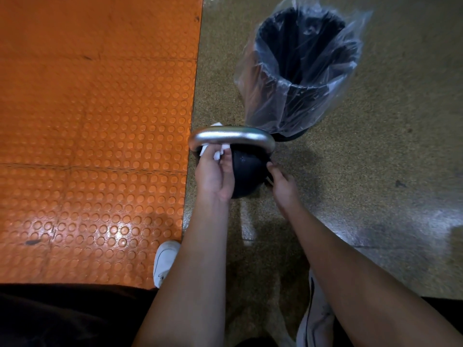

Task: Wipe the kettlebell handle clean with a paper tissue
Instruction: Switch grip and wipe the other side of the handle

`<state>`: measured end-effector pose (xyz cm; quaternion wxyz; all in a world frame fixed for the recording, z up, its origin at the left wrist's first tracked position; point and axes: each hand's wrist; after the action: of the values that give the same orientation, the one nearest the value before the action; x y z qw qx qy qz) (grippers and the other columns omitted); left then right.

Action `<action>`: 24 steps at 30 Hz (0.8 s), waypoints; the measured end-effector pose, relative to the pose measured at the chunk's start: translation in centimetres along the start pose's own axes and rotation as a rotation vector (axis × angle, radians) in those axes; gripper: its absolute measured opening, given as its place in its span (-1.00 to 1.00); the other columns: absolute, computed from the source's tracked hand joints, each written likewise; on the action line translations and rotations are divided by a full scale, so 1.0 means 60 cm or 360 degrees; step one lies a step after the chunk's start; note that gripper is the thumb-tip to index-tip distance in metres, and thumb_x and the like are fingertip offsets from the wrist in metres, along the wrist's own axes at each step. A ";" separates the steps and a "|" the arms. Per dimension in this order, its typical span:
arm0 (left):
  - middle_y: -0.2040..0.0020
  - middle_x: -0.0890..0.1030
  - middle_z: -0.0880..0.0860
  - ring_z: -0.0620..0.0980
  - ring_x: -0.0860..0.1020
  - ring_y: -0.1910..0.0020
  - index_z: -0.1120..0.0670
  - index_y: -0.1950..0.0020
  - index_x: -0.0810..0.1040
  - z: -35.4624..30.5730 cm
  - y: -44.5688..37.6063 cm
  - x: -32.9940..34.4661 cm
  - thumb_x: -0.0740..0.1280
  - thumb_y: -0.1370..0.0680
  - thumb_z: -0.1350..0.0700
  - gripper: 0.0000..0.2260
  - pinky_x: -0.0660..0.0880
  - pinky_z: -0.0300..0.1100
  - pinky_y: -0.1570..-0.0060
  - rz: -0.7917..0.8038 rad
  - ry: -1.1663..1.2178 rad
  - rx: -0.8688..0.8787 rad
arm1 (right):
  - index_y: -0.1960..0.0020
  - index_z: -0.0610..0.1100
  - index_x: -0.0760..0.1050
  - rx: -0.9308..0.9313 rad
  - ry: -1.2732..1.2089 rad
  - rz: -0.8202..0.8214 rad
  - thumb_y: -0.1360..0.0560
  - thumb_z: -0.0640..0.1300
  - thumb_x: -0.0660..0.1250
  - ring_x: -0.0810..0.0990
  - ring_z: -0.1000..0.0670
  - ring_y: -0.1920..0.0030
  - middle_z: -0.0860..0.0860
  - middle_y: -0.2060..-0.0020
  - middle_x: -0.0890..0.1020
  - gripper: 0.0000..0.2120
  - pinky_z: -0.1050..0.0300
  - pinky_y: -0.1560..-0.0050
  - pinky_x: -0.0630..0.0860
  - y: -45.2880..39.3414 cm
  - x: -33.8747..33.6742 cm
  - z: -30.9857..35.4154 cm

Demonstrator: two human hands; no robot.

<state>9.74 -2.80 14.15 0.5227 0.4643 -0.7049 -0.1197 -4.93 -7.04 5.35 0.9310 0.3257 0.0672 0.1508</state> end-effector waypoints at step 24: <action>0.19 0.56 0.09 -0.05 0.54 0.27 0.18 0.10 0.53 -0.014 0.020 -0.019 0.24 -0.50 0.38 -0.86 0.53 -0.32 0.35 -0.0073 -0.0217 0.0158 | -0.39 0.11 0.59 -0.0020 0.0069 0.0024 -0.36 0.47 0.33 0.58 -0.09 -0.34 0.04 -0.30 0.66 -0.28 -0.25 -0.44 0.46 -0.003 -0.001 -0.010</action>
<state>9.81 -1.00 14.58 0.4471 0.4963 -0.7331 -0.1278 -5.10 -6.87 4.80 0.9301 0.3172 0.0838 0.1654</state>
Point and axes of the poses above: each hand's wrist, its own y-axis away from the middle knuckle, its own x-axis out of the palm, z = x × y
